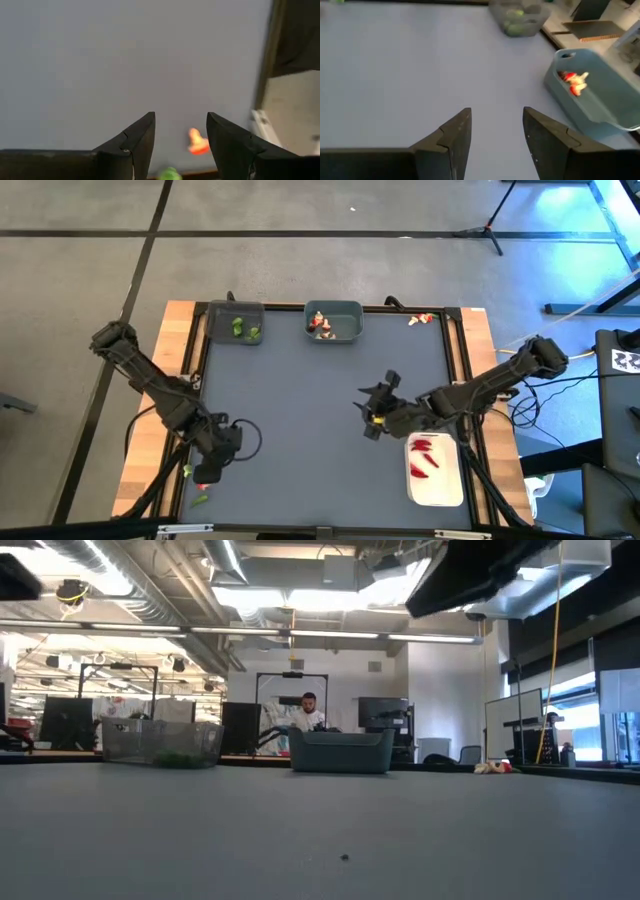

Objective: Sort produce into baskets
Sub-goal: Put the red mushroom into the blue bin

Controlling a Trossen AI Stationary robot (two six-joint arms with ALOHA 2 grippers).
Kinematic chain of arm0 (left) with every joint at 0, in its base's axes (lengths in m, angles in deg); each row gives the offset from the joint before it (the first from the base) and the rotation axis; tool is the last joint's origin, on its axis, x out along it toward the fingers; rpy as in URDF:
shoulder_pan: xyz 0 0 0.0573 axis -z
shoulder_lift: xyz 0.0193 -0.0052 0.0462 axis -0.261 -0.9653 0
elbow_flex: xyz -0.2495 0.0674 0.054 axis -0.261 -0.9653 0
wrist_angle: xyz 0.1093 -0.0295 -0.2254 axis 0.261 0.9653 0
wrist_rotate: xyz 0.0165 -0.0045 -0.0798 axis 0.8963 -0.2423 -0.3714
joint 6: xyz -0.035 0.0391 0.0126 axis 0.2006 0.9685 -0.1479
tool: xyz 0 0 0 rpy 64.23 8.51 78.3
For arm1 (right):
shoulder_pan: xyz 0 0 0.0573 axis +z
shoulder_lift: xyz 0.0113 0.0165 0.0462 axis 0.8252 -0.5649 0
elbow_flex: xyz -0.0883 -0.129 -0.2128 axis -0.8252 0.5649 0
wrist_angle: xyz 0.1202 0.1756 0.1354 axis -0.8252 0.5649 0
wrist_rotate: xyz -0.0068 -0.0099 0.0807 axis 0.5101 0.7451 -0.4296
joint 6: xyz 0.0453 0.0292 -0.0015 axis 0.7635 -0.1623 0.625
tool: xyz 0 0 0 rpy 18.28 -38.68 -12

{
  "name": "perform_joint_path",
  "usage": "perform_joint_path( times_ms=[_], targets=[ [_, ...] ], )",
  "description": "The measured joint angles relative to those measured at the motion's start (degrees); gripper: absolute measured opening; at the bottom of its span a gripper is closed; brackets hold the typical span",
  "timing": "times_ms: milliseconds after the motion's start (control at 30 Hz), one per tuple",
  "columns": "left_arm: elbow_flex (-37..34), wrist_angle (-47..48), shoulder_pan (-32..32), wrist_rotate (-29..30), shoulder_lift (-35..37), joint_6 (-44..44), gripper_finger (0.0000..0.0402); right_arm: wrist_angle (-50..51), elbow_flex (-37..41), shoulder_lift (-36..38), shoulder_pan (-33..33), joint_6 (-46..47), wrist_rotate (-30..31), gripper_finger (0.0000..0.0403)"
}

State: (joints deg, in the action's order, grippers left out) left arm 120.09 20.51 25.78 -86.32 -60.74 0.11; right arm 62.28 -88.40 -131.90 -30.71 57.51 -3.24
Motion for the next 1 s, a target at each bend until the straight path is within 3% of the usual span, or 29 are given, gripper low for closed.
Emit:
perform_joint_path(
  times_ms=[167, 567, 1000],
  targets=[
    [0.00, -1.89, 4.56, -3.32, -1.45, -7.83, 0.0172, -0.03, 0.00, -2.78, 0.10, -0.01, -1.59, 0.0176],
    [0.00, -5.35, 11.91, -9.35, -13.37, -18.43, 0.0172, -0.18, 0.00, -4.15, 0.18, -0.01, -1.59, 0.0176],
    [0.05, -10.61, 17.61, -10.48, -23.65, -10.92, 0.0166, -0.10, 0.00, -4.15, 0.21, -0.16, -1.59, 0.0176]
  ],
)
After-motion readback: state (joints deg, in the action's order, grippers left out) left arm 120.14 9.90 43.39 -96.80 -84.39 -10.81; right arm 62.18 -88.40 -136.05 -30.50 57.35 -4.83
